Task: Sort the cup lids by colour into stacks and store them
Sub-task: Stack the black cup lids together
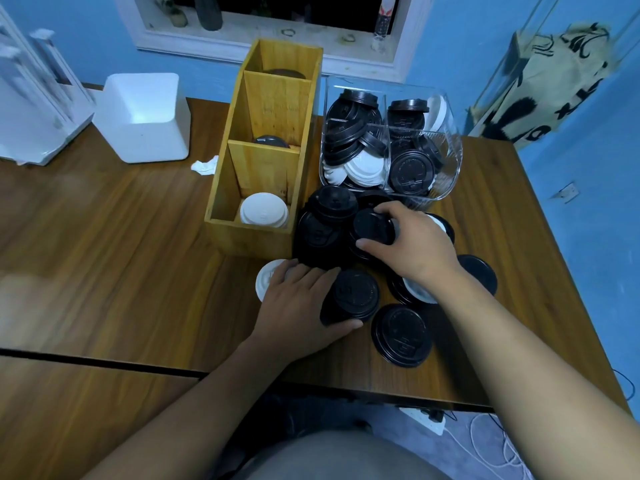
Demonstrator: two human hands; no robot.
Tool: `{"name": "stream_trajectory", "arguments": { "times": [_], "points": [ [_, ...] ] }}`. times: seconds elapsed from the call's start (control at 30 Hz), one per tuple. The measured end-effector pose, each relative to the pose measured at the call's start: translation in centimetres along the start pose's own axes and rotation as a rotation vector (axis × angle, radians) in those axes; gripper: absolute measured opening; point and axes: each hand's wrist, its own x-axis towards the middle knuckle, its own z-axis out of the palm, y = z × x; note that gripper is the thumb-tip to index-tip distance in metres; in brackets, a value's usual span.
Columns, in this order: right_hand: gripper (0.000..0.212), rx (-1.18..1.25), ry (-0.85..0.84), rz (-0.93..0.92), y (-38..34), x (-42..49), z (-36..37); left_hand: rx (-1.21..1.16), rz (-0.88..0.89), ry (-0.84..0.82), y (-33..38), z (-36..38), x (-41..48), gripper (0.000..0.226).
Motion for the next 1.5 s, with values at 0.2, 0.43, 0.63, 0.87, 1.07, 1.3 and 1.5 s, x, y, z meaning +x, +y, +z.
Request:
{"name": "stream_trajectory", "arguments": {
  "times": [0.2,0.43,0.63,0.87,1.07,1.3,1.5],
  "points": [
    [0.075,0.25,0.055,0.041,1.2,-6.0,-2.3,0.011,0.001,-0.007,0.0,-0.1,-0.1,0.085],
    [0.08,0.187,0.022,0.012,6.4,-14.4,-2.9,0.047,-0.004,-0.038,0.2,-0.4,-0.1,0.086],
    [0.081,0.075,-0.104,0.029,10.9,-18.1,-1.6,0.064,0.015,-0.031,0.4,-0.5,-0.4,0.084],
    [0.076,0.211,-0.005,0.134,9.7,-19.1,-0.6,0.105,0.061,-0.038,0.8,-1.2,-1.0,0.083],
    [0.079,0.06,0.1,0.238,8.6,-19.2,1.1,0.114,0.013,-0.106,1.3,-1.9,-0.9,0.084],
    [0.074,0.155,0.072,0.145,9.1,-19.2,0.8,-0.029,-0.07,-0.115,2.0,-1.4,-1.7,0.081],
    [0.072,0.35,0.153,-0.041,6.7,-18.4,-2.2,-0.067,-0.033,-0.069,1.5,-0.8,-2.3,0.08]
  ]
}}
